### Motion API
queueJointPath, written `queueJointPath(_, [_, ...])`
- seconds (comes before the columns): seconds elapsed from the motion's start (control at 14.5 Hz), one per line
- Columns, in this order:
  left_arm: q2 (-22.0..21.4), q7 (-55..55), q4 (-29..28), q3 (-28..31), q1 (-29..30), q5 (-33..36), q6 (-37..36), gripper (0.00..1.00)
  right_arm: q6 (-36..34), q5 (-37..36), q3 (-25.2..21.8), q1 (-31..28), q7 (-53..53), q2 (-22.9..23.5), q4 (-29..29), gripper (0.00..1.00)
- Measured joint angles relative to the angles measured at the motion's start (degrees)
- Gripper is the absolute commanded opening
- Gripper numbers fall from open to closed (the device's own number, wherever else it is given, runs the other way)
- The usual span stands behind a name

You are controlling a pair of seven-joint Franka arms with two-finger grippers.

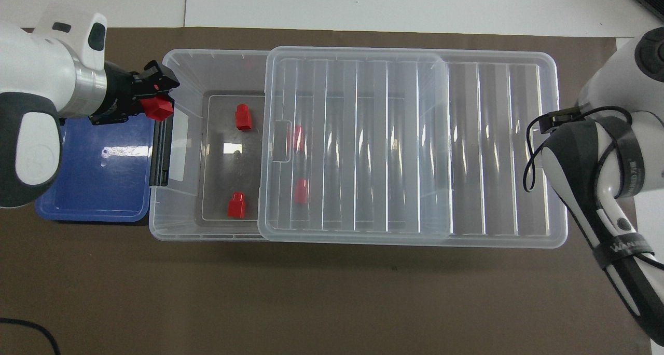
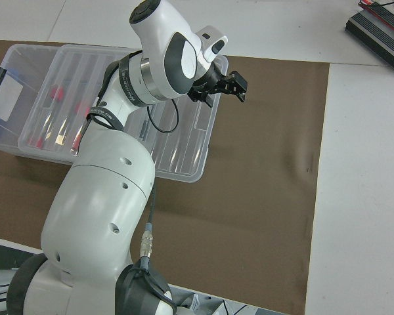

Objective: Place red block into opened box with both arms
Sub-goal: 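Carry the red block into the opened box with the left gripper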

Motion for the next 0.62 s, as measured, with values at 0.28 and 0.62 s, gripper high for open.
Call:
queueJointPath(0.28, [-0.1, -0.1, -10.0, -0.1, -3.3, 0.0, 11.5, 0.0, -0.4, -2.8, 0.0, -0.1, -1.3, 0.0, 0.0, 1.0])
queueJointPath(0.62, [-0.1, 3.3, -15.7, 0.0, -4.3, 0.1, 15.6, 0.0, -0.7, -3.0, 0.1, -0.1, -2.1, -0.9, 0.2, 1.0])
